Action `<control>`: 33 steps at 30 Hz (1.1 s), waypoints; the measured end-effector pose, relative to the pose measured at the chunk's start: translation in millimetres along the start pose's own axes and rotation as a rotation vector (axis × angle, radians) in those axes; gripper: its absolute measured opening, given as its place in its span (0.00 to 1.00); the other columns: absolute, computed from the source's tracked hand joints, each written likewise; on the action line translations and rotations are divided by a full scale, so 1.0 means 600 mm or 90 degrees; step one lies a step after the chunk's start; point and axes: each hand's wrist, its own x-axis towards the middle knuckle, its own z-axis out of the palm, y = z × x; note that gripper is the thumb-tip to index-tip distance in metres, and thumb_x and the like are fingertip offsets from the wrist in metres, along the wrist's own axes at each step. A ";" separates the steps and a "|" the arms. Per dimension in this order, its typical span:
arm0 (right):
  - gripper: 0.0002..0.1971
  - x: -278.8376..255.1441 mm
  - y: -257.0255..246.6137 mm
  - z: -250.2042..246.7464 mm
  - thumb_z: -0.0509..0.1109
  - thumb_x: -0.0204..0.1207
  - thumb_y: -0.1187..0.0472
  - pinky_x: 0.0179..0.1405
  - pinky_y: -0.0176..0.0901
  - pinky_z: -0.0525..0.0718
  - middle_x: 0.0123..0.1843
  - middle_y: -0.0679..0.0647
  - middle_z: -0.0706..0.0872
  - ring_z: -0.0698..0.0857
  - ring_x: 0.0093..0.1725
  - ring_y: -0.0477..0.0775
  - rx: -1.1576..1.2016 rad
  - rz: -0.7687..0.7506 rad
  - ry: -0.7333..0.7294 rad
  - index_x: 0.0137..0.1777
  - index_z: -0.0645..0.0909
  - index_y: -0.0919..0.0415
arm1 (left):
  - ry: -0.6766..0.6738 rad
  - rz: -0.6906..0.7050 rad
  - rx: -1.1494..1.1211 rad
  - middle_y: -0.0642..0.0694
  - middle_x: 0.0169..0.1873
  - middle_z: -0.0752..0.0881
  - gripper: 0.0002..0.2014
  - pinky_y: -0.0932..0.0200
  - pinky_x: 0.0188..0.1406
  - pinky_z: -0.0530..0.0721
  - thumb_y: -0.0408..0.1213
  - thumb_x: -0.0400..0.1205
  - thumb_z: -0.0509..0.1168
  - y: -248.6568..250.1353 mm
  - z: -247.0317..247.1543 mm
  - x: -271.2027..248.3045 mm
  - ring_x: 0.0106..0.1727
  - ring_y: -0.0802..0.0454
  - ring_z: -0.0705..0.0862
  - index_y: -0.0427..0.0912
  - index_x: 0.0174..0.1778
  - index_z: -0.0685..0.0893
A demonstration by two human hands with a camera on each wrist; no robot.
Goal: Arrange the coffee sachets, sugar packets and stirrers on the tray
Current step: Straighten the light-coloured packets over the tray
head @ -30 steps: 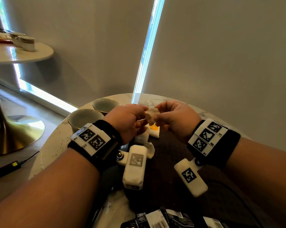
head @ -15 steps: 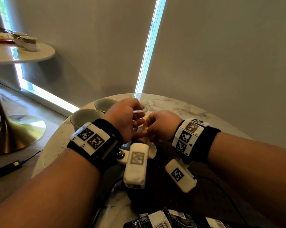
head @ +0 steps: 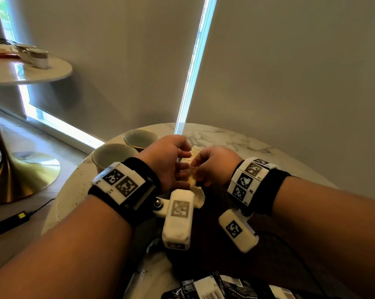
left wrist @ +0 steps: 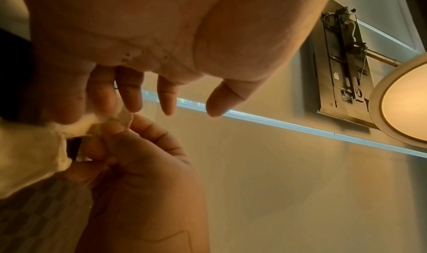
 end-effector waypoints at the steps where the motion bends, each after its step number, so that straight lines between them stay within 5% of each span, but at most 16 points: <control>1: 0.09 0.001 -0.001 0.000 0.74 0.74 0.72 0.49 0.53 0.93 0.42 0.57 0.93 0.93 0.43 0.56 0.000 0.001 -0.005 0.46 0.89 0.57 | 0.003 0.002 -0.004 0.39 0.47 0.72 0.12 0.48 0.50 0.78 0.40 0.81 0.59 0.000 0.001 0.001 0.41 0.45 0.75 0.39 0.56 0.78; 8: 0.06 0.009 -0.011 -0.006 0.72 0.80 0.67 0.31 0.35 0.86 0.36 0.53 0.88 0.85 0.32 0.47 -0.038 -0.009 -0.007 0.47 0.88 0.57 | 0.012 0.025 -0.017 0.41 0.40 0.75 0.09 0.51 0.39 0.76 0.40 0.80 0.59 -0.001 0.000 0.008 0.35 0.46 0.75 0.39 0.52 0.77; 15: 0.08 0.009 -0.007 0.002 0.71 0.80 0.70 0.35 0.41 0.88 0.40 0.58 0.89 0.87 0.35 0.51 -0.012 -0.011 -0.045 0.55 0.88 0.63 | 0.008 0.018 0.002 0.41 0.35 0.76 0.09 0.54 0.37 0.71 0.39 0.80 0.58 0.001 0.004 0.003 0.33 0.46 0.74 0.39 0.51 0.77; 20: 0.07 0.007 -0.002 -0.001 0.73 0.79 0.67 0.44 0.49 0.93 0.40 0.56 0.91 0.91 0.39 0.55 -0.011 -0.013 -0.039 0.50 0.87 0.54 | 0.000 0.006 -0.004 0.41 0.37 0.73 0.11 0.53 0.38 0.68 0.40 0.80 0.59 -0.001 0.002 0.003 0.35 0.47 0.70 0.39 0.54 0.77; 24: 0.04 -0.006 0.002 -0.018 0.71 0.77 0.63 0.35 0.43 0.86 0.36 0.53 0.88 0.85 0.31 0.49 -0.054 0.000 -0.011 0.48 0.83 0.54 | 0.012 0.001 0.016 0.40 0.43 0.72 0.13 0.51 0.45 0.70 0.41 0.81 0.59 -0.003 0.001 0.007 0.40 0.46 0.70 0.39 0.57 0.79; 28: 0.12 -0.030 0.005 -0.029 0.81 0.70 0.52 0.42 0.44 0.86 0.47 0.53 0.91 0.87 0.42 0.50 -0.142 0.022 -0.163 0.51 0.84 0.51 | 0.016 0.003 0.021 0.40 0.47 0.73 0.13 0.51 0.42 0.72 0.42 0.79 0.60 -0.003 0.002 0.009 0.40 0.46 0.71 0.39 0.55 0.79; 31: 0.17 -0.038 0.011 -0.019 0.86 0.64 0.50 0.47 0.42 0.86 0.49 0.47 0.90 0.88 0.48 0.47 -0.185 -0.003 -0.159 0.52 0.86 0.46 | 0.018 0.001 0.033 0.39 0.49 0.75 0.13 0.49 0.46 0.74 0.43 0.79 0.60 -0.004 -0.001 0.010 0.48 0.44 0.72 0.39 0.55 0.80; 33: 0.11 -0.039 0.016 -0.013 0.82 0.71 0.54 0.49 0.41 0.86 0.49 0.47 0.90 0.87 0.48 0.46 -0.180 -0.022 -0.142 0.51 0.87 0.48 | 0.012 0.000 0.036 0.39 0.50 0.75 0.13 0.48 0.48 0.75 0.43 0.79 0.60 -0.004 0.000 0.010 0.51 0.42 0.72 0.39 0.55 0.80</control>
